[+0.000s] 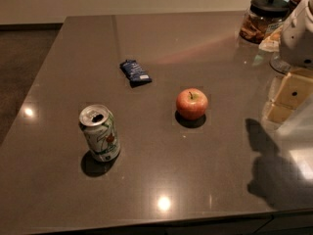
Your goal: Knock 7up can over
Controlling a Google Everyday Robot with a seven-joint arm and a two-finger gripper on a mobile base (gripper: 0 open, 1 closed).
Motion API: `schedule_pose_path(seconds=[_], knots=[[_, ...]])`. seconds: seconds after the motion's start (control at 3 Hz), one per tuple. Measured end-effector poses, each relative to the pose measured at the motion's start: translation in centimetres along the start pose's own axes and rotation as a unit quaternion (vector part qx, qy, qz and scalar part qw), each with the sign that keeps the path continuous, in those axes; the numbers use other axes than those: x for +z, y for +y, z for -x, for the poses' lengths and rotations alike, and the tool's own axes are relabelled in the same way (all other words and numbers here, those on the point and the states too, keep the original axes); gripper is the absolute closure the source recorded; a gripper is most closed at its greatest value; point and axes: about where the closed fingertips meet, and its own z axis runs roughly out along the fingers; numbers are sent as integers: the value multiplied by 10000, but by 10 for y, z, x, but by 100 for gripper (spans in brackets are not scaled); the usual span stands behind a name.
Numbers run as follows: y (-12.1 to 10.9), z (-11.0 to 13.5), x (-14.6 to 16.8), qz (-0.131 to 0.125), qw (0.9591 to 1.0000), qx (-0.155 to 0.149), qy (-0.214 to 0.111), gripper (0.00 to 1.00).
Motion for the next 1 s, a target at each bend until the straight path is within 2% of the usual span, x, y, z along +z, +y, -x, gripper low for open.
schedule_pose_path(seconds=[0.33,0.67,1.0], knots=[[0,0,0,-1,10000,0,0,0],[8,12,7,100,9995,-34,-291,0],[24,38,24,382,9951,-36,-916,0]])
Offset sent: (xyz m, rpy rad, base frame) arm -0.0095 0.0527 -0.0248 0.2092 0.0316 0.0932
